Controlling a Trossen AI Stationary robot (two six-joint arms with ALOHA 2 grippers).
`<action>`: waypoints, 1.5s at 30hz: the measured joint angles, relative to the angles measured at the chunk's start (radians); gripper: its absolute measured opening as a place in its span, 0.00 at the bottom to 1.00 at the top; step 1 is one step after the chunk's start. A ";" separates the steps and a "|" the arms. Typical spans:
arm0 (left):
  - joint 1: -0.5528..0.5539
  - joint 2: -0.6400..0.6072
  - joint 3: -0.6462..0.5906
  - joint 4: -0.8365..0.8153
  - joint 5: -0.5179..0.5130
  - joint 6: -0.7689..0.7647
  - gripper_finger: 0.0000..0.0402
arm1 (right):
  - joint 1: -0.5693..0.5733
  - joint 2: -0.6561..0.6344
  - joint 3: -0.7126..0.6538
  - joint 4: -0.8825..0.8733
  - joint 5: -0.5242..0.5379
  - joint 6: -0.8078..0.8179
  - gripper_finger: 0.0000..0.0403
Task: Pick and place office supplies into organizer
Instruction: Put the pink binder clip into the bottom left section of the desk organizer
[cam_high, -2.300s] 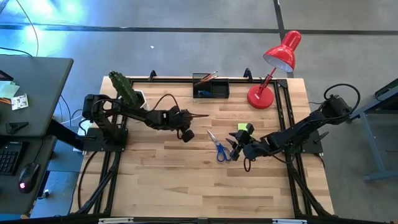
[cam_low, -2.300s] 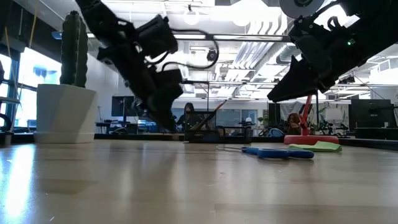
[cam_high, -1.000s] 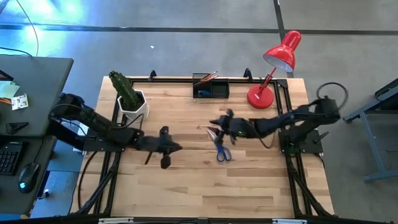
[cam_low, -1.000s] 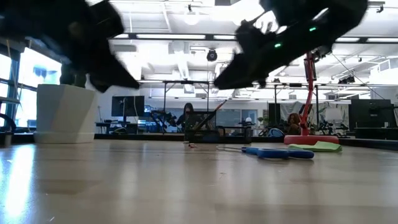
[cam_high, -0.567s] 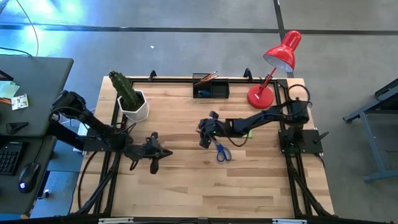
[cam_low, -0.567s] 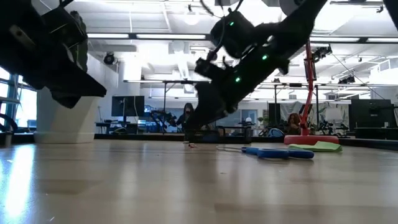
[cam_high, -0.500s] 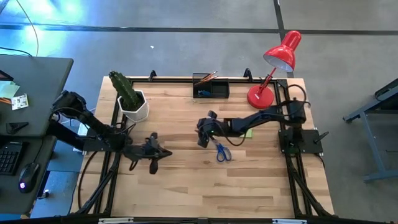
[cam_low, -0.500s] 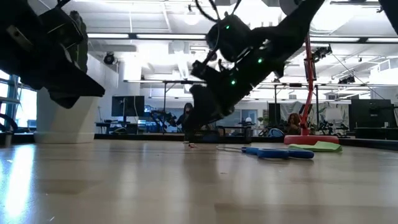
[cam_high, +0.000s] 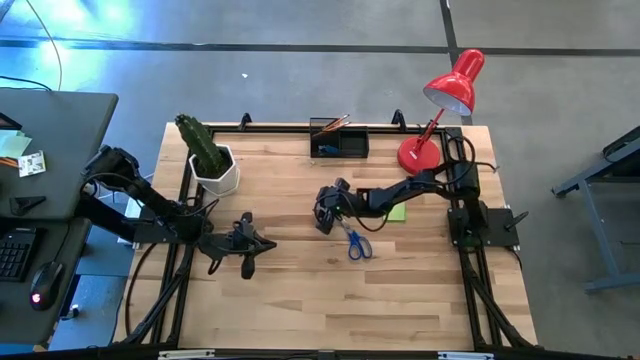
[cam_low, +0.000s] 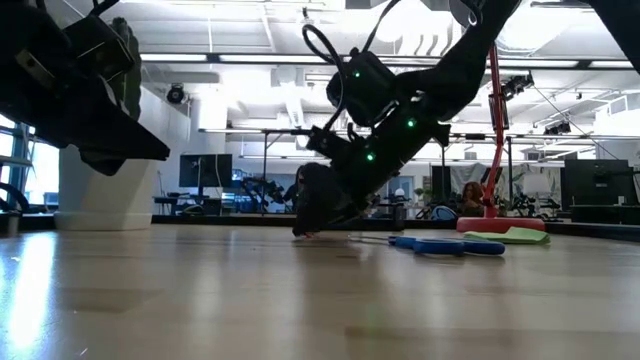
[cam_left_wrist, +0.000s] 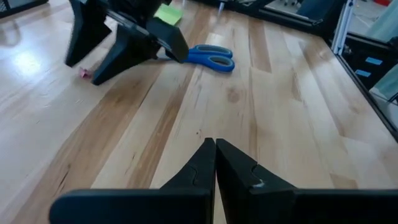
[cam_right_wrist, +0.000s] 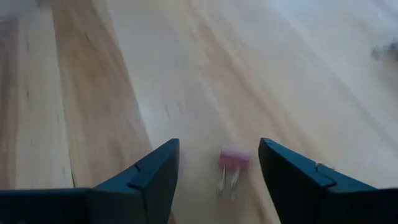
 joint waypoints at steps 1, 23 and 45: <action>0.000 0.000 0.000 0.000 0.000 0.000 0.01 | 0.001 0.001 0.000 -0.011 -0.002 0.001 0.52; 0.000 0.000 0.000 0.004 0.000 -0.005 0.00 | 0.002 0.000 0.000 -0.037 0.008 0.049 0.18; 0.000 0.000 0.000 -0.011 -0.001 -0.005 0.01 | -0.031 -0.105 0.028 -0.076 -0.013 0.036 0.13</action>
